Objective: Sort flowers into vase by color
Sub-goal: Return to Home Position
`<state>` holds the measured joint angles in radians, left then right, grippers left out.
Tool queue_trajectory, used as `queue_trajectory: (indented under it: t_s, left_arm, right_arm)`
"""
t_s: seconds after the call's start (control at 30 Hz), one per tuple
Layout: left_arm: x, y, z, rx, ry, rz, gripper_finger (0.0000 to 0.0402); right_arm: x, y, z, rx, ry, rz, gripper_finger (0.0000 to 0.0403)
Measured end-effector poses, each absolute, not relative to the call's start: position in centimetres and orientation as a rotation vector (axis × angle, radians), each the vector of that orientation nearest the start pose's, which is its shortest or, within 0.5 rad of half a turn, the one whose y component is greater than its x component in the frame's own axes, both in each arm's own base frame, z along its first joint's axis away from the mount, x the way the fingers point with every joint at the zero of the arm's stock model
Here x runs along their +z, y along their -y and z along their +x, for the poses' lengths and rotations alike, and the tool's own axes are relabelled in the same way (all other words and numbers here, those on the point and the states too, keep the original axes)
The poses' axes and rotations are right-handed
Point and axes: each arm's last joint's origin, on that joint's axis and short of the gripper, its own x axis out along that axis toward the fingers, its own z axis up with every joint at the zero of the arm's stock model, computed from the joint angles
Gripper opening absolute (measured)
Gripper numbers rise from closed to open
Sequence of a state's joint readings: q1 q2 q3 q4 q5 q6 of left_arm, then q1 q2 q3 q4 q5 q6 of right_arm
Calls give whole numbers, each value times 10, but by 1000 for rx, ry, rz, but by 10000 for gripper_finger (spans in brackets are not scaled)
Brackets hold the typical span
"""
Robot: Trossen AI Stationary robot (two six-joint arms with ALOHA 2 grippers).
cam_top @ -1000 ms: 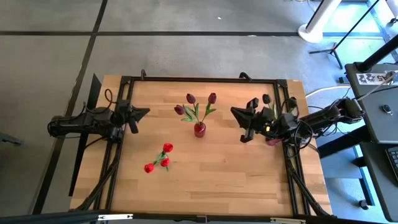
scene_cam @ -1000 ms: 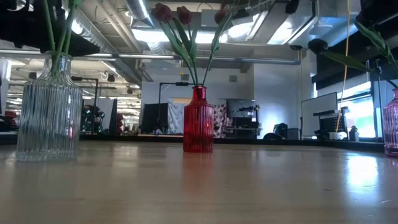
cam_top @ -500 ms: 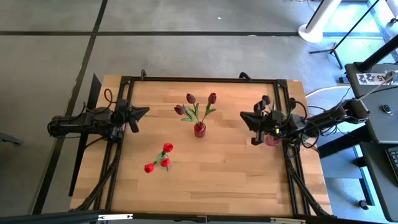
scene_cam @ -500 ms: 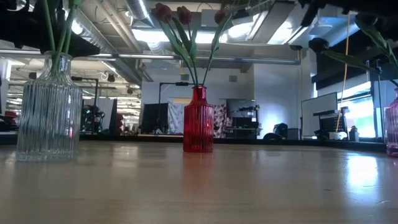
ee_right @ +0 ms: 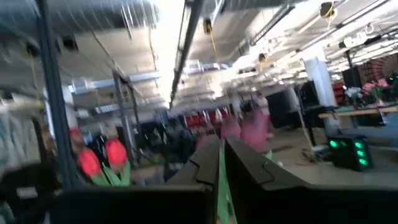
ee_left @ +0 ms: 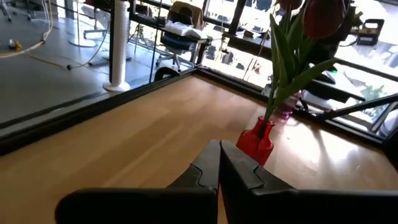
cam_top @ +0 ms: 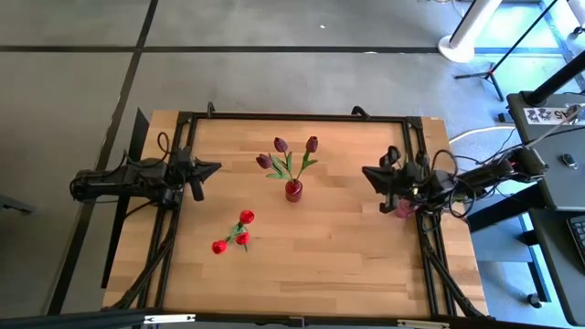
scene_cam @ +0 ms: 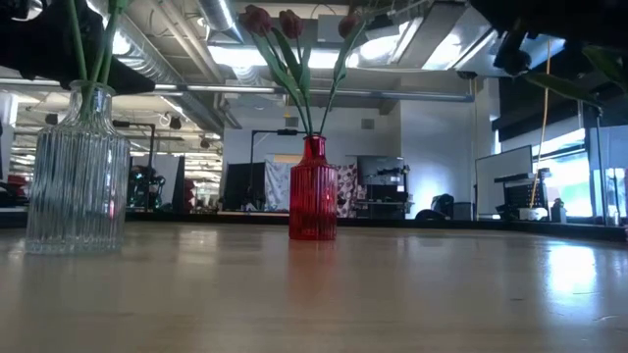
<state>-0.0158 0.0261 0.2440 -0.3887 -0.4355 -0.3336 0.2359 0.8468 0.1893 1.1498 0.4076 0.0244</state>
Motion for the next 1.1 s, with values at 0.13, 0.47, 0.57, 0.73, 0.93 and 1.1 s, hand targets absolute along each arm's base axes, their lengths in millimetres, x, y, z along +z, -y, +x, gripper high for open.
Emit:
queue_trajectory:
  t_s: [0.13,0.47,0.57,0.73,0.93,1.1]
  left_arm:
    - [206,-11,75,442,-101,-278,0]
    - [204,-11,75,445,-118,-276,0]
    - [203,-11,75,446,-130,-271,0]
    - [202,-11,74,447,-137,-263,0]
    - [202,-11,74,447,-140,-250,0]
    - [202,-11,74,447,-140,-250,0]
  right_arm:
    - [252,-25,150,-115,530,205,28]
    - [315,-30,159,-33,675,194,28]
    - [338,-31,163,-33,698,199,28]
    - [371,-28,159,-115,777,184,28]
    - [388,-6,138,-467,977,329,28]
    - [393,16,134,-408,1124,270,28]
